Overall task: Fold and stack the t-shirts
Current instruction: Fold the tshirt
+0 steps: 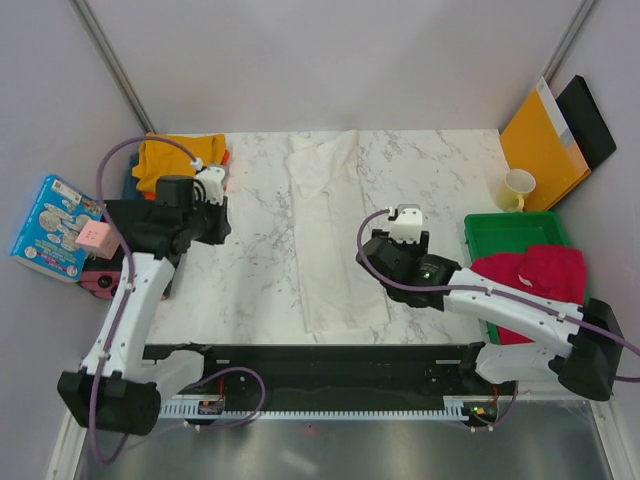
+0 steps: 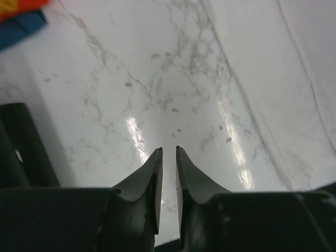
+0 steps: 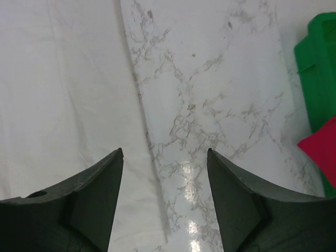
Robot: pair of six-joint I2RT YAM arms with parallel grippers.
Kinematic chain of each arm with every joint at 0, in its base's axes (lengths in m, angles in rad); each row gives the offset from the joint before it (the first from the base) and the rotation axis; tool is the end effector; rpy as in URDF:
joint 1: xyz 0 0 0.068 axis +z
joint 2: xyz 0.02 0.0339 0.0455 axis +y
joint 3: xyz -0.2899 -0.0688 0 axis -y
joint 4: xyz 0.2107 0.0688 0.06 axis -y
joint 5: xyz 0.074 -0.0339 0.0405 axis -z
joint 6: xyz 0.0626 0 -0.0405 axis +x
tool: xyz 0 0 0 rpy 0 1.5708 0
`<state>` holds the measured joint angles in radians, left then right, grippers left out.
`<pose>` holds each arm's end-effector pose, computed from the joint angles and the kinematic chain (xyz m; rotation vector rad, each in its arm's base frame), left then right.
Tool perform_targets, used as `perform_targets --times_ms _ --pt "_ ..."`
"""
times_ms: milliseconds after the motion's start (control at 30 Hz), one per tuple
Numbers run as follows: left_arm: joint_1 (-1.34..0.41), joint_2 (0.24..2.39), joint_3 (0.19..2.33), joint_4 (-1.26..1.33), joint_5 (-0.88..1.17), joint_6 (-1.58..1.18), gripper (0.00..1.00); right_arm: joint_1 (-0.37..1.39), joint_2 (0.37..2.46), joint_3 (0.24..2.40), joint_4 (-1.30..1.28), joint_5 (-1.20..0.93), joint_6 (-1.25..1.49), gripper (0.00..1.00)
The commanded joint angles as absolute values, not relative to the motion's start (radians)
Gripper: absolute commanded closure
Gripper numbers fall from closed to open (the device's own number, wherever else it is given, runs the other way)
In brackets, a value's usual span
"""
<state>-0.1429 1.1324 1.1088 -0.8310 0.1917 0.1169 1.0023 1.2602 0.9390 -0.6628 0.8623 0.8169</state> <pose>0.1942 -0.0400 0.3288 0.3994 2.3859 -0.2442 0.1552 0.1546 0.2844 0.0973 2.1427 -0.0935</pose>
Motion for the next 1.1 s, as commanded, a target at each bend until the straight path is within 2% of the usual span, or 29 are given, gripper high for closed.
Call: perform_targets --times_ms 0,100,167,200,233,267,400,467,533,700,933,1067 --pt "-0.124 0.945 1.157 -0.518 0.144 0.069 0.66 0.976 1.157 1.018 -0.638 0.992 0.608 0.27" --pt "-0.124 0.87 1.158 -0.402 0.221 0.061 0.46 0.945 1.147 1.066 -0.647 1.015 0.539 0.26" --pt "-0.124 0.853 1.118 -0.295 0.258 0.048 0.43 0.93 1.134 1.084 -0.649 1.014 0.506 0.26" --pt "-0.124 0.848 1.091 -0.255 0.274 0.066 0.36 0.925 1.128 1.088 -0.649 1.014 0.505 0.26" --pt "-0.124 0.85 1.006 -0.165 0.313 0.119 0.14 0.927 1.12 1.086 -0.649 1.012 0.514 0.26" --pt "-0.124 0.863 0.964 -0.138 0.33 0.168 0.01 0.925 1.108 1.082 -0.643 1.009 0.517 0.26" --pt "-0.076 0.936 0.798 -0.005 0.305 0.177 0.0 0.925 1.072 1.036 -0.644 0.989 0.552 0.25" --pt "-0.063 0.925 0.636 0.238 0.357 0.111 0.02 0.927 1.052 1.026 -0.682 0.989 0.574 0.25" --pt "-0.064 0.934 0.499 0.339 0.44 0.159 0.06 0.923 1.04 1.031 -0.721 1.009 0.584 0.25" --pt "-0.049 1.076 0.29 0.711 0.38 0.178 0.02 0.925 1.002 1.054 -0.814 1.075 0.572 0.24" --pt "-0.037 1.33 0.17 1.11 0.37 0.141 0.0 0.923 1.015 1.095 -0.902 1.112 0.702 0.24" --pt "-0.031 1.439 0.16 1.23 0.227 0.075 0.0 0.925 1.04 1.084 -0.934 1.115 0.791 0.24"
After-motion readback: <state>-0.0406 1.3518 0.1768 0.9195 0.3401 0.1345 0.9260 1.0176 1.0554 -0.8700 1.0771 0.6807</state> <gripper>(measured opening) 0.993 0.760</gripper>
